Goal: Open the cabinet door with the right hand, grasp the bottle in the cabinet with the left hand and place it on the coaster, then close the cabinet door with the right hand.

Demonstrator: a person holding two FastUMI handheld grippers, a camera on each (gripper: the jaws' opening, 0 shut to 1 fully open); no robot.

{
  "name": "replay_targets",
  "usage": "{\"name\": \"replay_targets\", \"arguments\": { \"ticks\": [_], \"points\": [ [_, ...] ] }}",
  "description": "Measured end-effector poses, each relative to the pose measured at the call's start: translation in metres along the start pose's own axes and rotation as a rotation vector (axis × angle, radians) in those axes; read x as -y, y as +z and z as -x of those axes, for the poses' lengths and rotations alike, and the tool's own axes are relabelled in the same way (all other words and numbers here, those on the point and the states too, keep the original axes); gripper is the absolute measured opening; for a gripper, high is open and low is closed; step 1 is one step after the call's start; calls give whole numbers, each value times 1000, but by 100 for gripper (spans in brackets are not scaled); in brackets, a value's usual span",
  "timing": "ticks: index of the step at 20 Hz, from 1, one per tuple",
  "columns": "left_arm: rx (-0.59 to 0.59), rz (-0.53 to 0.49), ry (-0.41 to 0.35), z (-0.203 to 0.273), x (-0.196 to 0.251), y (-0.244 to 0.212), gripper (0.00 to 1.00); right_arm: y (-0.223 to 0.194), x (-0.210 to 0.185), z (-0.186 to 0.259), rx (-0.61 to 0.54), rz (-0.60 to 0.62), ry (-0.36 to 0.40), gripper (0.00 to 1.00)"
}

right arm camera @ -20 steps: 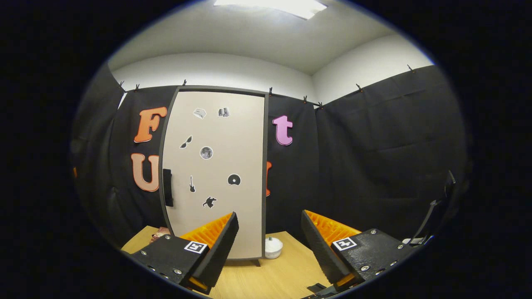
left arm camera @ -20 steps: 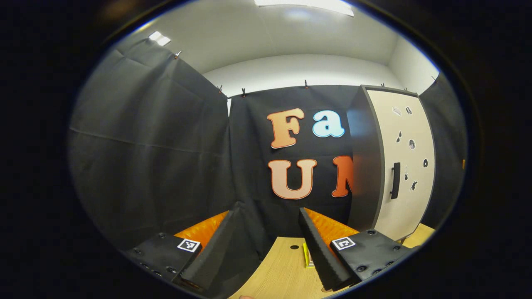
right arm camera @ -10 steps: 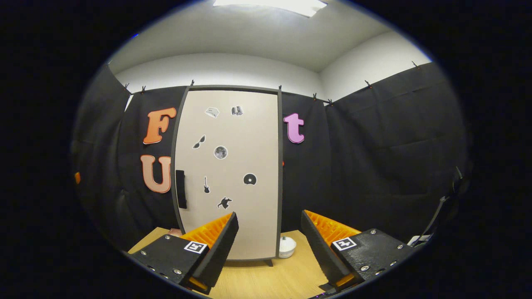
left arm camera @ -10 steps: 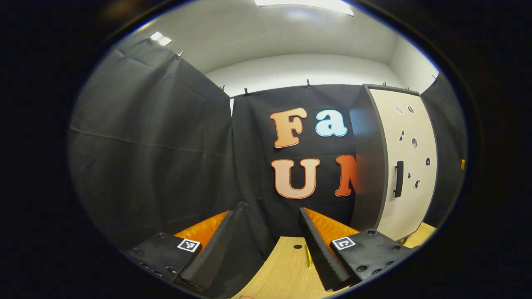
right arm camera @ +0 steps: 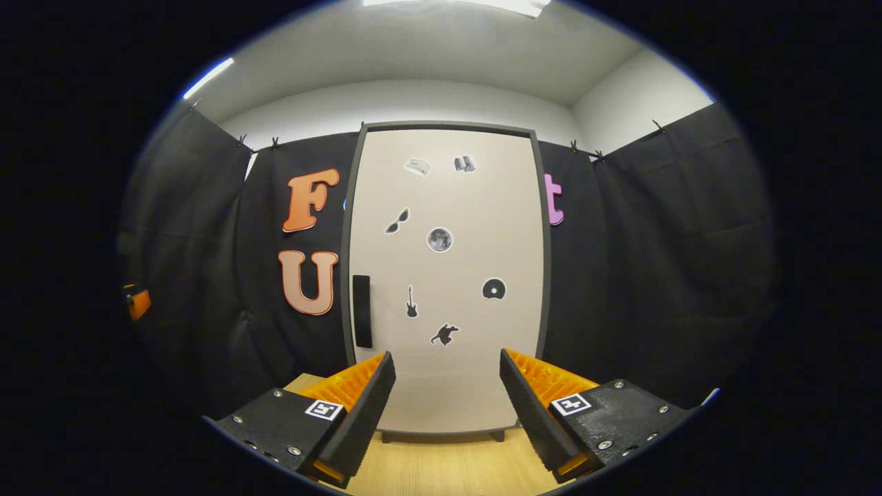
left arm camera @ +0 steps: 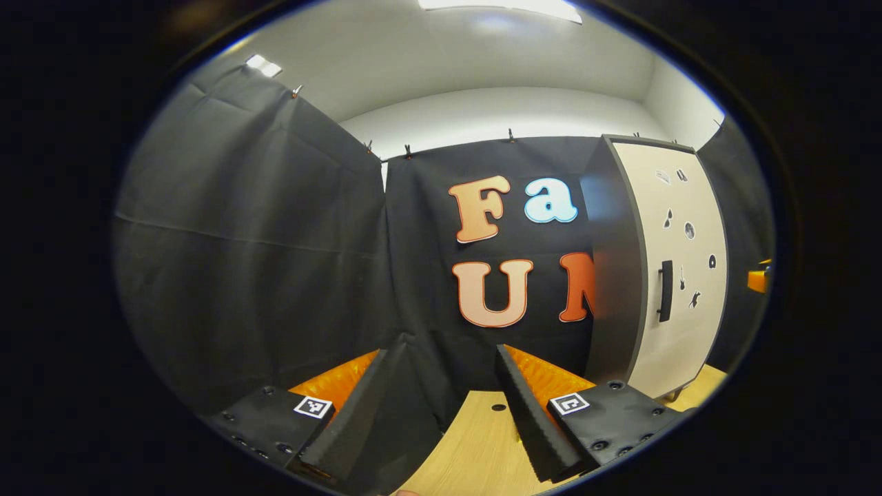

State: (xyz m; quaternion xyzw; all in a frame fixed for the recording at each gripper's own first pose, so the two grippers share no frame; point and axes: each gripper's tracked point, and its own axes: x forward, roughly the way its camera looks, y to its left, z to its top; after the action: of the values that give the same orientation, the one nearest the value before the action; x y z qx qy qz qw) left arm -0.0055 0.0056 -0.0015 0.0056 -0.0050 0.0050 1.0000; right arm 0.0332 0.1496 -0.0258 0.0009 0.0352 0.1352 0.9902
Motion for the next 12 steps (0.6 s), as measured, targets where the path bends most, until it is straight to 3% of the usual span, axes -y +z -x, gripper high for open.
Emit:
{"name": "replay_targets", "arguments": {
  "ticks": [7,12],
  "points": [
    [-27,-11,-18,-1,8,-14,99,-6,-59,-58,-18,-11,91,94],
    [-45,-21,12,-4,-6,-21,99,-5,-87,-99,-21,-25,119,94]
  ]
}}
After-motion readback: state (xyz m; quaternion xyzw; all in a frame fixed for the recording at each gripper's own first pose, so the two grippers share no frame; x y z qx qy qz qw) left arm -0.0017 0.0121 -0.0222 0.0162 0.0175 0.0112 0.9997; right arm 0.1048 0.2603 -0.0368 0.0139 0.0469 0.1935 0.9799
